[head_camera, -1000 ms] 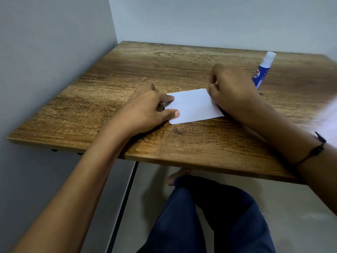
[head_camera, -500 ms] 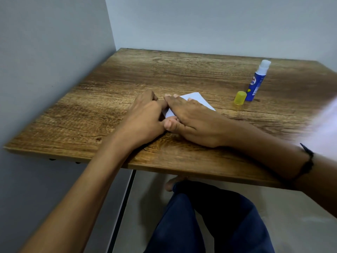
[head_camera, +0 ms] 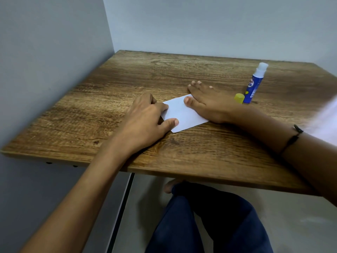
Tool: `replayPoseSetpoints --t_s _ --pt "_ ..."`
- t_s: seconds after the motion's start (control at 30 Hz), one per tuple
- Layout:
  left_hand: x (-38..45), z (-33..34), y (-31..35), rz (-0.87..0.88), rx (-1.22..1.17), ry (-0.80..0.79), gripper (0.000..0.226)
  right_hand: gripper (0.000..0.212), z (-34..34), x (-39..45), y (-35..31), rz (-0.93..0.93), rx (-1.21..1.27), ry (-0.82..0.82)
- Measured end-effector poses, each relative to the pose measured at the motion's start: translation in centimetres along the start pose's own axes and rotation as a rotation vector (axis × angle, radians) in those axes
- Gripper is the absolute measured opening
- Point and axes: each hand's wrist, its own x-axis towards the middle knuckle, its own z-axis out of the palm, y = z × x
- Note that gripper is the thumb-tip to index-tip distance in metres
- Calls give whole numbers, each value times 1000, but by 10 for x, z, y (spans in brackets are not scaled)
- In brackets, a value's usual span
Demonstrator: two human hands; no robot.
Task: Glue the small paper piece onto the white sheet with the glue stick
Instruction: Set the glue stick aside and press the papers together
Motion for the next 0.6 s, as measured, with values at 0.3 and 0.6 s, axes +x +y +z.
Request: replayPoseSetpoints --t_s 0.3,0.6 --pt "31 -1 12 30 82 -72 44 68 -5 -10 -18 184 -205 264" --pt "78 32 45 -23 100 11 41 33 -14 6 -15 248 173 202"
